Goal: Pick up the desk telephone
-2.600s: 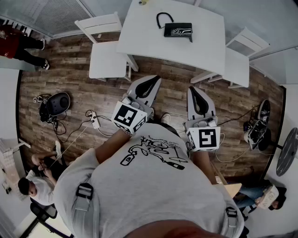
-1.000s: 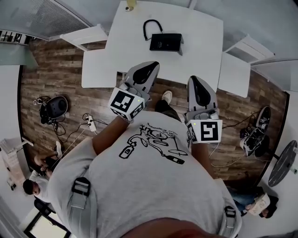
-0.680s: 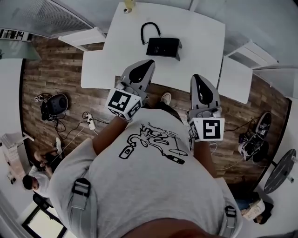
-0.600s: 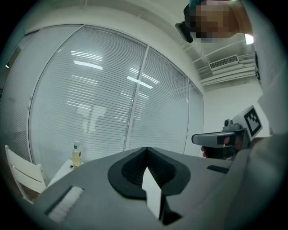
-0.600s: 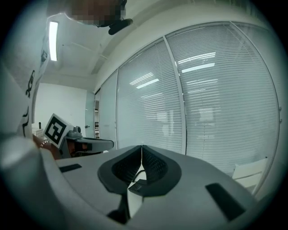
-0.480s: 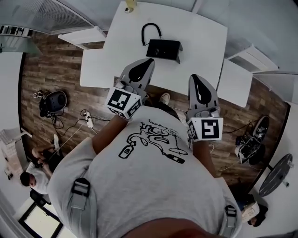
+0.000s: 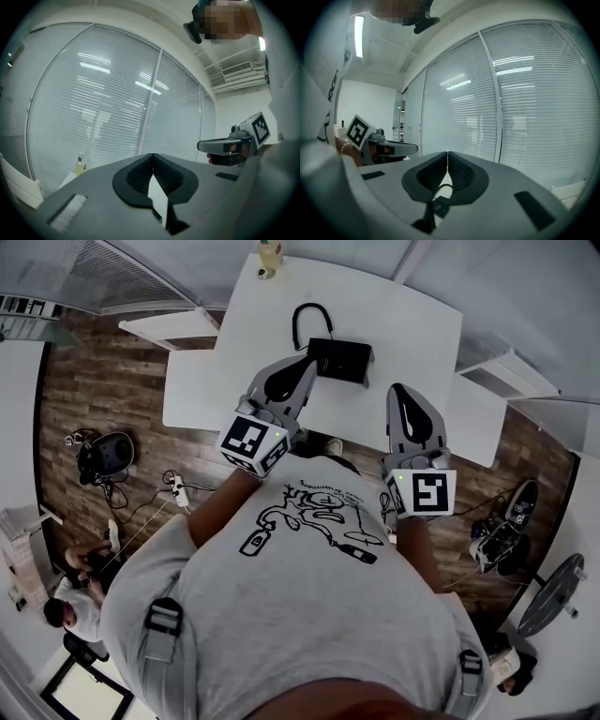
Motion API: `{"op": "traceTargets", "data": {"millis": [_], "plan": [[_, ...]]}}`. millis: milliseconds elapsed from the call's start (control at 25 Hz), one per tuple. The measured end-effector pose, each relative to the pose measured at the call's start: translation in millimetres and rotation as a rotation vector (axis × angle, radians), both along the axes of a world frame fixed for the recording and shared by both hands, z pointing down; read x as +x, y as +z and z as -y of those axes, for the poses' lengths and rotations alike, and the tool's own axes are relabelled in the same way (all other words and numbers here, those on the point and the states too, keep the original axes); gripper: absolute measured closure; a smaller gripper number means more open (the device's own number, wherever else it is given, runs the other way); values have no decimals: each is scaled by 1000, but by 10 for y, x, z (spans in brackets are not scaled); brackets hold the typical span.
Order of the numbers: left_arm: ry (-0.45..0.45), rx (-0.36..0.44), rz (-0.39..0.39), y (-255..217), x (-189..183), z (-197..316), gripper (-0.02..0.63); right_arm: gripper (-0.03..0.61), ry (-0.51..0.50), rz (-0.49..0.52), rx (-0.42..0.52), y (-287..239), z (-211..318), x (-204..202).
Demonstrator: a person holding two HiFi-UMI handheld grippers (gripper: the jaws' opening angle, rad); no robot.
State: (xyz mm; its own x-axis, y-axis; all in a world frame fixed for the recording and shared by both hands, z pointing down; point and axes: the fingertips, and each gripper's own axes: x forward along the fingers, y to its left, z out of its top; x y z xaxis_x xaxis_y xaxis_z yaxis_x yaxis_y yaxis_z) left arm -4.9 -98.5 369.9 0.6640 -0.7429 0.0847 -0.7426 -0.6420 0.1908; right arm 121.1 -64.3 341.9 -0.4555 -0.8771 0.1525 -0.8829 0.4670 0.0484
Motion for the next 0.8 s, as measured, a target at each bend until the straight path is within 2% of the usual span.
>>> {"op": "traceTargets", "data": {"millis": [240, 440, 640, 800], "plan": [[24, -4, 3, 35, -108, 215, 609, 572, 36, -11, -10, 35, 219, -78], [70, -36, -47, 209, -156, 290, 606, 572, 74, -23, -58, 211, 285, -20], [91, -107, -20, 563, -178, 397, 604, 571, 60, -41, -132, 562, 372, 17], [118, -172, 6, 901, -156, 470, 594, 552, 48, -19, -214, 898, 447, 24]]}}
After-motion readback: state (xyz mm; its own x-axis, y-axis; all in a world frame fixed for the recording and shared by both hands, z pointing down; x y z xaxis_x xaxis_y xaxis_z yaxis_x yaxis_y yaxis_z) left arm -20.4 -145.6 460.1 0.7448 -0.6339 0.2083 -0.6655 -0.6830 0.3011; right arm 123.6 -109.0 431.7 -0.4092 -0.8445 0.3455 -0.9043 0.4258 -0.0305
